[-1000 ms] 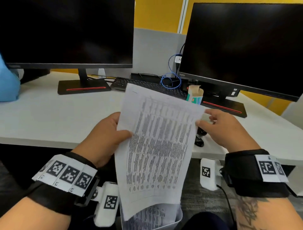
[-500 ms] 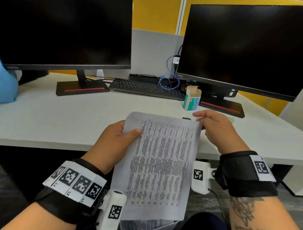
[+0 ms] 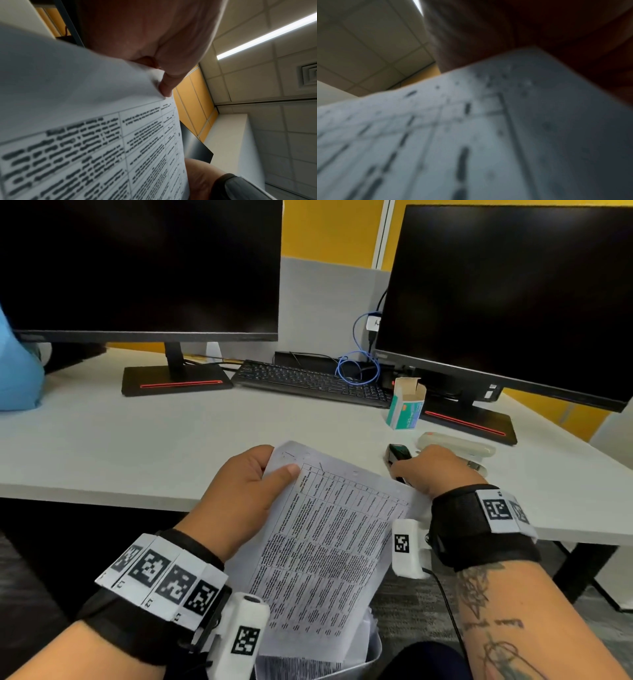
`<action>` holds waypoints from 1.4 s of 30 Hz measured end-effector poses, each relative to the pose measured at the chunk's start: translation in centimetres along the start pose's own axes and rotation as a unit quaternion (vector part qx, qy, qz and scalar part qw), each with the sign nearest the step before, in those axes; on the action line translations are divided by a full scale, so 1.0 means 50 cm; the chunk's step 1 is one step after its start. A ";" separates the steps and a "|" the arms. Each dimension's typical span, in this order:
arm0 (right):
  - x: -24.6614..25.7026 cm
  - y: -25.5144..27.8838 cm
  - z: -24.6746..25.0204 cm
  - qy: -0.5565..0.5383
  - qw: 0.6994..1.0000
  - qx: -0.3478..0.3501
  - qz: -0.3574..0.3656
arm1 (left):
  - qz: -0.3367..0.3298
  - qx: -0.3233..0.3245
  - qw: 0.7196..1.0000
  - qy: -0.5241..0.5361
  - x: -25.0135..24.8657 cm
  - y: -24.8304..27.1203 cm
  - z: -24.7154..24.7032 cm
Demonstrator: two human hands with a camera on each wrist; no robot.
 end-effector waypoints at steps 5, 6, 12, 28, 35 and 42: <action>-0.011 -0.003 0.019 -0.071 0.996 -0.049 0.005 | -0.009 -0.003 0.999 -0.033 -0.013 0.006 0.005; -0.008 0.007 0.037 -0.118 0.989 -0.084 0.021 | -0.013 -0.003 0.999 -0.041 -0.018 0.008 0.005; 0.057 0.130 0.134 -0.515 0.811 -0.175 0.216 | -0.068 -0.014 0.993 -0.092 -0.069 0.024 -0.022; 0.122 0.255 0.116 -0.600 0.739 -0.132 0.275 | -0.135 -0.032 0.987 -0.085 -0.145 0.083 -0.093; 0.125 0.251 0.117 -0.590 0.739 -0.141 0.292 | -0.128 -0.019 0.989 -0.072 -0.151 0.089 -0.107; 0.129 0.251 0.116 -0.568 0.748 -0.133 0.315 | -0.137 0.037 0.989 -0.047 -0.139 0.086 -0.123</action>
Point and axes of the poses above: each hand's wrist, its own y-axis away from the middle knuckle, its own z-axis out of the back of the hand, x = y × z, the point moved 8 cm from there along -y, towards the middle knuckle, and after that the axes turned 2 degrees about y, right-handed, at the moved point
